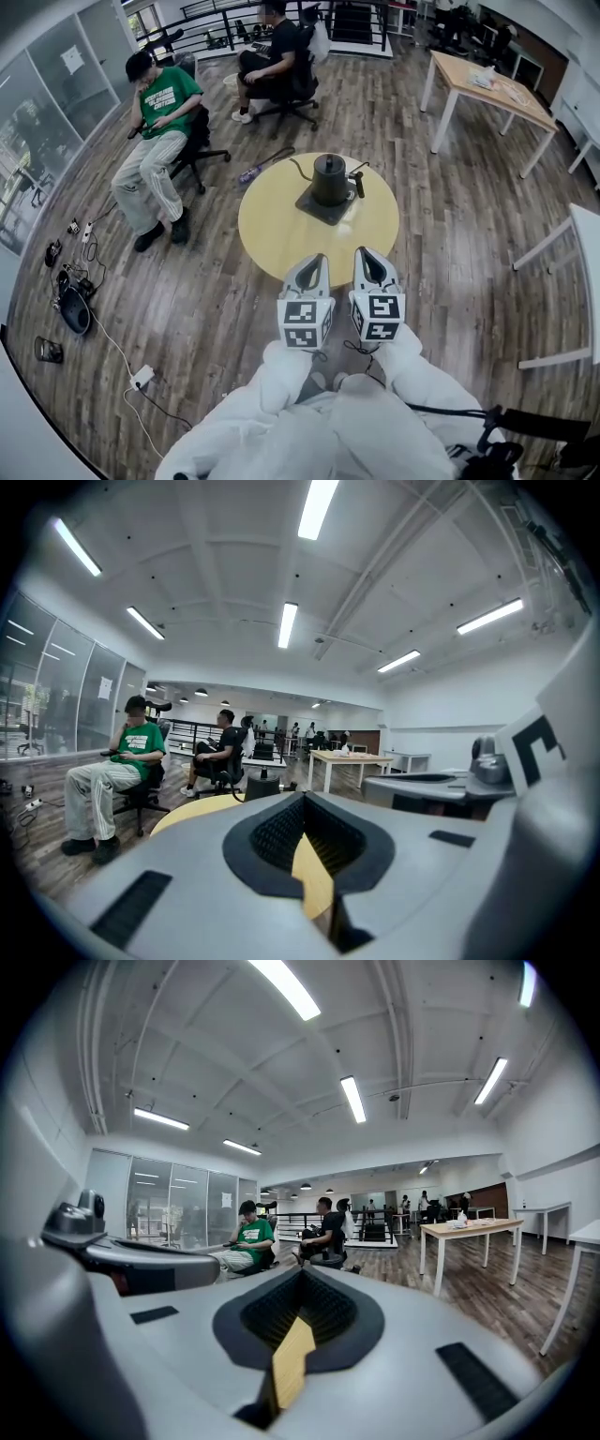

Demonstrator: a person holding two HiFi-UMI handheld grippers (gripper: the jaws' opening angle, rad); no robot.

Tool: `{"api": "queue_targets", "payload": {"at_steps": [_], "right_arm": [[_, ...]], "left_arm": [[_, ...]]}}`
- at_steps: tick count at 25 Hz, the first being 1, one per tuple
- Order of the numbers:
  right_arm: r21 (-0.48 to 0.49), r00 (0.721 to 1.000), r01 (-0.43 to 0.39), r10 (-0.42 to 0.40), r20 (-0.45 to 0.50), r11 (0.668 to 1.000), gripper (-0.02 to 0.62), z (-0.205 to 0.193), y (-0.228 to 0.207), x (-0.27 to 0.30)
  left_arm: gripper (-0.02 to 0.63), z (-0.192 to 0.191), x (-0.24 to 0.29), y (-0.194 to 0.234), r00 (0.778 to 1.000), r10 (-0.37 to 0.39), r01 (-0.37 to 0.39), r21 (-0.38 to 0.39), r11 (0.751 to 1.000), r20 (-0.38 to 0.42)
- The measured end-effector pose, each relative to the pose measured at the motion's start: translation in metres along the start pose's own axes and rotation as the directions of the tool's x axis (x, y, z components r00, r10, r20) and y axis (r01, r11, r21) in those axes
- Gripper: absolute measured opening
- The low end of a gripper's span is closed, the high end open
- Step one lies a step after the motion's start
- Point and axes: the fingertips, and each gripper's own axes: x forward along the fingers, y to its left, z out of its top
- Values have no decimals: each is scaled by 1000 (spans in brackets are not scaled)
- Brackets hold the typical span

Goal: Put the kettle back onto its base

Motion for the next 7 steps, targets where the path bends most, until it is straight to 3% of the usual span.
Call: {"api": "queue_targets", "payload": {"at_steps": [7], "right_arm": [[-4, 1000, -1, 1, -2, 1000, 12, -4, 2, -2]], "left_arm": [[0, 0, -5, -5, 1000, -7, 7, -7, 1000, 12]]}}
